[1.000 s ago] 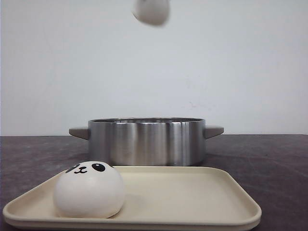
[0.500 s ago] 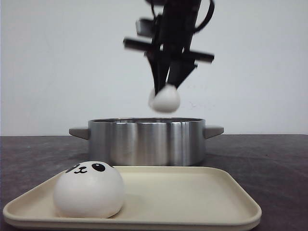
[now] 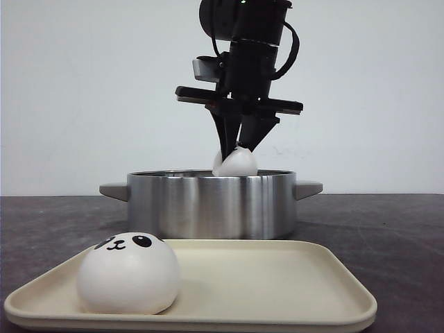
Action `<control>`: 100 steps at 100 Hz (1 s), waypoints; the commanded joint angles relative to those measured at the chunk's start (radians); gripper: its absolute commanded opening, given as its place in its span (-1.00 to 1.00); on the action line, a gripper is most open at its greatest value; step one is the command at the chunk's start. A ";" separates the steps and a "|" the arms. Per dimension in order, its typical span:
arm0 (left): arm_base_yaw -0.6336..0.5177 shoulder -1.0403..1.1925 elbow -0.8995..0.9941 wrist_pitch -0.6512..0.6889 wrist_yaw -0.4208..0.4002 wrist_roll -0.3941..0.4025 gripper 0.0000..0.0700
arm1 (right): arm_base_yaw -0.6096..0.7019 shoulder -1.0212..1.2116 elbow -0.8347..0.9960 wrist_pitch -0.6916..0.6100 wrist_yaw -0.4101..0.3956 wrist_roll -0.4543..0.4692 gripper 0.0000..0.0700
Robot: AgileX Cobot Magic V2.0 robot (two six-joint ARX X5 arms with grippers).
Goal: Steam buns
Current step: 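Lower the bun into the pot beside the others and release it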
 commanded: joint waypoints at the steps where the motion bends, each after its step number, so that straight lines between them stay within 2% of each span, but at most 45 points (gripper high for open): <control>1: -0.007 0.012 0.021 0.003 -0.007 0.013 0.59 | 0.001 0.023 0.016 -0.002 0.000 -0.010 -0.53; 6: -0.007 0.013 0.021 0.000 -0.007 0.013 0.59 | -0.001 0.024 0.016 -0.004 0.000 -0.011 -0.35; 22: -0.007 0.014 0.020 -0.008 -0.007 0.013 0.59 | -0.007 0.026 0.016 -0.008 0.000 -0.011 -0.16; 37: -0.007 0.014 0.020 -0.009 -0.007 0.013 0.59 | -0.010 0.026 0.016 -0.026 0.000 -0.012 -0.09; 44: -0.007 0.014 0.020 -0.015 -0.007 0.013 0.59 | -0.012 0.026 0.016 -0.031 0.000 -0.015 0.00; 68: -0.007 0.014 0.019 -0.043 -0.008 0.013 0.59 | -0.016 0.026 0.016 -0.047 0.000 -0.016 0.01; 83: -0.007 0.014 0.019 -0.056 -0.016 0.013 0.59 | -0.018 0.026 0.016 -0.063 0.000 -0.033 0.30; 100: -0.007 0.013 0.019 -0.059 -0.018 0.013 0.59 | -0.018 0.026 0.016 -0.065 0.000 -0.034 0.32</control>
